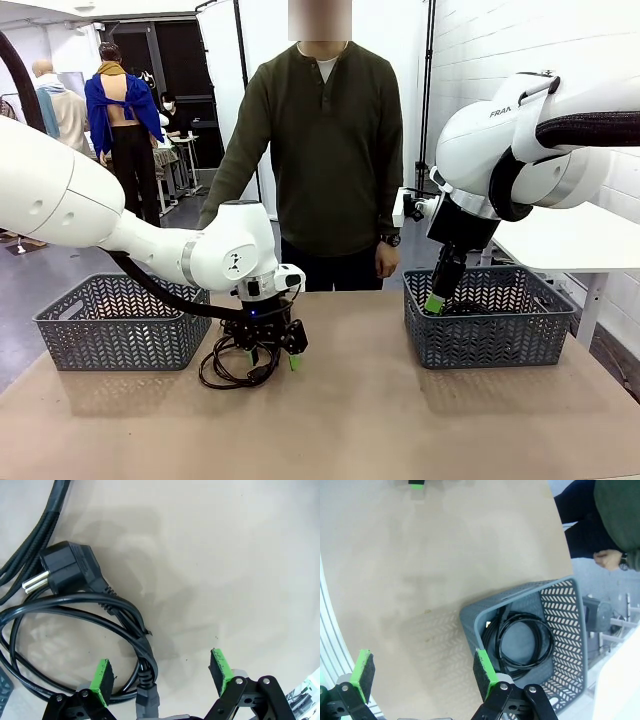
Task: Organize the cables according to human instructions.
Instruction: Pick up a bundle of cables and place it in the basket indicated by the human.
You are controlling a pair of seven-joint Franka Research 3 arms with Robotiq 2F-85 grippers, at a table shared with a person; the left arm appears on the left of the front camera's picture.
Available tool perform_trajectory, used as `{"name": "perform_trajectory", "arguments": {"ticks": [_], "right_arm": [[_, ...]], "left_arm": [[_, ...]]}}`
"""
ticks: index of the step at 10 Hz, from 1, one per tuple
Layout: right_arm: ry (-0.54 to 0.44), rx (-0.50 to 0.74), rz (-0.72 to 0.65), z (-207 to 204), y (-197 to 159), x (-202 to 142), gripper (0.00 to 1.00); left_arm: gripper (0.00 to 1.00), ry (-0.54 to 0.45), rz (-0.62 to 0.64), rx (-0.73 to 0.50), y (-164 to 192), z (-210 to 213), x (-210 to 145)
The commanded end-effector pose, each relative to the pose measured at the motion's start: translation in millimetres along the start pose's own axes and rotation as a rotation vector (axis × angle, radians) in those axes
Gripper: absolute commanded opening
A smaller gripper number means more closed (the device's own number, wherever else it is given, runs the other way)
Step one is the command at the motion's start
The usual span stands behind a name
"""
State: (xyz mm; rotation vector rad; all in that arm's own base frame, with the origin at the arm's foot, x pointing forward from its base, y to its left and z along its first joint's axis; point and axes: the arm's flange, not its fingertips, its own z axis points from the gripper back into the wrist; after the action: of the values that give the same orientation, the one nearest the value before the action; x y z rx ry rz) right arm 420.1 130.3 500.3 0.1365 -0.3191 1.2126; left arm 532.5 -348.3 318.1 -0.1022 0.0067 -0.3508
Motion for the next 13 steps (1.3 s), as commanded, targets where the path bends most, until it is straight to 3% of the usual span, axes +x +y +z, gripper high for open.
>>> {"name": "perform_trajectory", "arguments": {"ticks": [1, 4, 9, 10, 13], "right_arm": [[0.004, -0.004, -0.003, -0.3, -1.1, 0.5, 1.00], [0.004, -0.004, -0.003, -0.3, -1.1, 0.5, 1.00], [0.004, -0.004, -0.003, -0.3, -1.1, 0.5, 1.00], [0.004, -0.004, -0.003, -0.3, -1.1, 0.5, 1.00], [0.004, -0.004, -0.003, -0.3, -1.1, 0.5, 1.00]], "left_arm": [[1.00, -0.026, 0.004, 0.040, -1.0, -1.9, 8.8], [1.00, 0.004, -0.007, 0.039, -1.3, -4.6, 11.4], [0.05, 0.007, -0.003, 0.043, -2.8, -5.0, 11.9], [0.00, 0.010, 0.000, 0.042, -3.5, -5.1, 12.0], [0.00, 0.022, 0.019, 0.038, -5.2, -2.5, 12.7]]}}
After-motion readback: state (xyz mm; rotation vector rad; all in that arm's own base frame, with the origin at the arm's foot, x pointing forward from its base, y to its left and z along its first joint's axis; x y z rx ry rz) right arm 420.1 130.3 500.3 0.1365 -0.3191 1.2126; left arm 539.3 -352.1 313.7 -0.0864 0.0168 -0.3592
